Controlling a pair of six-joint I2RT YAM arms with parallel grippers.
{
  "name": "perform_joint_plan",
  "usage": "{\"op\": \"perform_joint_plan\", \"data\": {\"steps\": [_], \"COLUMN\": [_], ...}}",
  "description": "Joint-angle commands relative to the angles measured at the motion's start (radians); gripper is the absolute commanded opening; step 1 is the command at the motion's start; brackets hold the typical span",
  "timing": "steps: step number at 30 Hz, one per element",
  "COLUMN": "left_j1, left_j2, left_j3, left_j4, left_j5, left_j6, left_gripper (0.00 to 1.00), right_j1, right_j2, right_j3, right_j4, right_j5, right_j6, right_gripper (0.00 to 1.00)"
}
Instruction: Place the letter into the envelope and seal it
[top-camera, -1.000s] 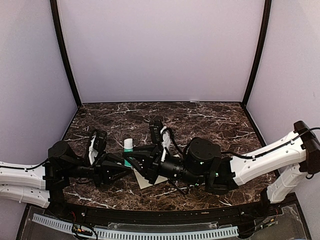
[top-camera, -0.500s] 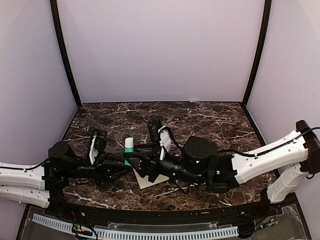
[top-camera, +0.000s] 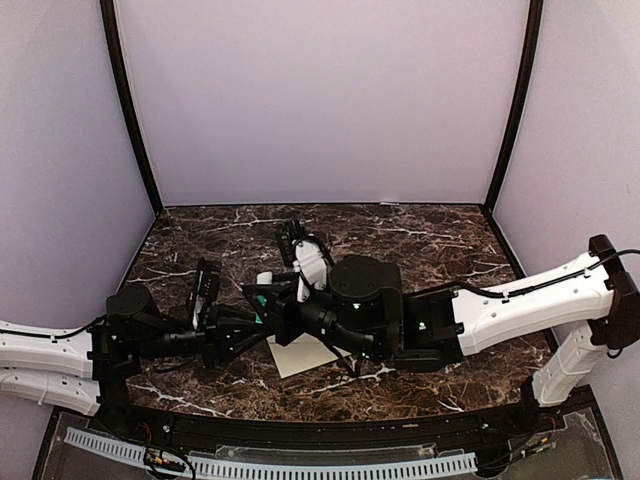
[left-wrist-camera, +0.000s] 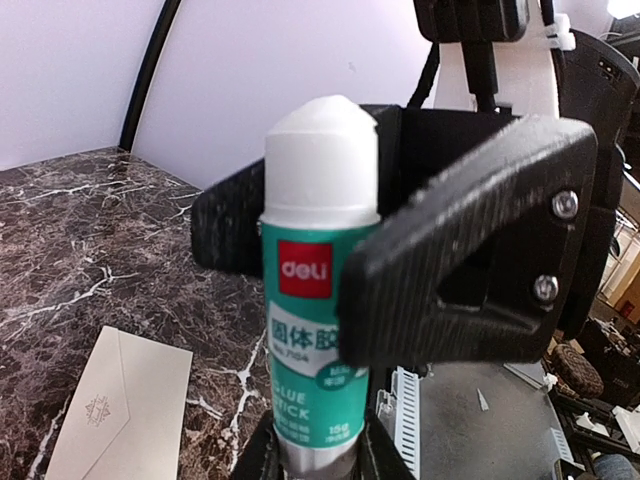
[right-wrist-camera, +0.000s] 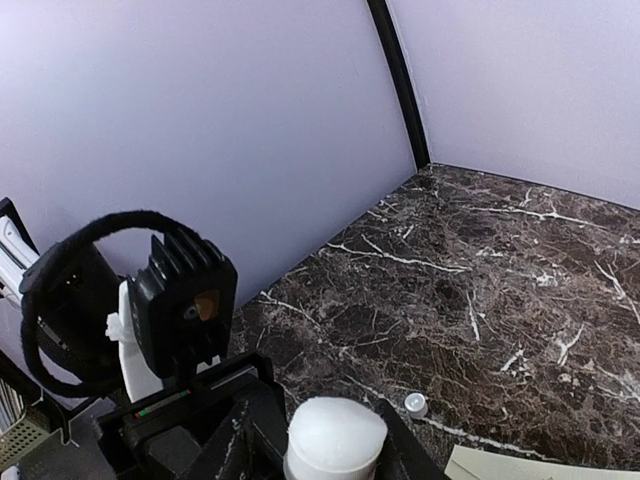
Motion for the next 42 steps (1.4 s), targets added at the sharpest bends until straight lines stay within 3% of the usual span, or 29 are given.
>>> {"op": "perform_joint_plan", "data": {"steps": [1, 4, 6, 15, 20, 24, 29, 36, 41, 42], "left_j1": [-0.005, -0.005, -0.005, -0.012, -0.014, -0.014, -0.016, -0.040, -0.042, -0.042], "left_j2": [-0.034, -0.038, -0.039, -0.040, -0.049, -0.039, -0.016, 0.053, 0.045, 0.037], "left_j3": [0.015, 0.013, 0.013, 0.015, 0.012, -0.008, -0.022, -0.012, -0.019, -0.019], "left_j4": [-0.004, -0.004, -0.003, -0.001, 0.038, 0.160, 0.285, 0.374, 0.377, 0.362], "left_j5": [-0.047, -0.050, -0.050, -0.036, 0.087, 0.304, 0.476, 0.583, 0.551, 0.537], "left_j6": [0.016, 0.016, 0.016, 0.019, 0.002, -0.036, -0.090, -0.128, -0.130, -0.124], "left_gripper": [0.03, 0.03, 0.03, 0.02, 0.02, 0.03, 0.03, 0.04, 0.03, 0.03], "right_j1": [0.000, 0.001, 0.002, 0.000, 0.000, -0.008, -0.035, -0.038, -0.037, -0.037], "right_j2": [0.015, 0.016, 0.023, 0.015, -0.053, -0.105, -0.125, -0.076, -0.092, -0.105], "right_j3": [0.005, -0.009, -0.010, -0.027, -0.115, -0.198, -0.249, -0.212, -0.220, -0.226], "right_j4": [-0.014, 0.006, 0.012, 0.019, 0.087, 0.197, 0.275, 0.306, 0.297, 0.285], "right_j5": [0.022, 0.008, 0.003, 0.012, -0.076, -0.271, -0.490, -0.644, -0.615, -0.586], "right_j6": [0.049, 0.067, 0.075, 0.076, 0.030, -0.058, -0.076, -0.097, -0.093, -0.090], "right_gripper": [0.41, 0.45, 0.42, 0.00, 0.00, 0.00, 0.00, 0.00, 0.00, 0.09]}}
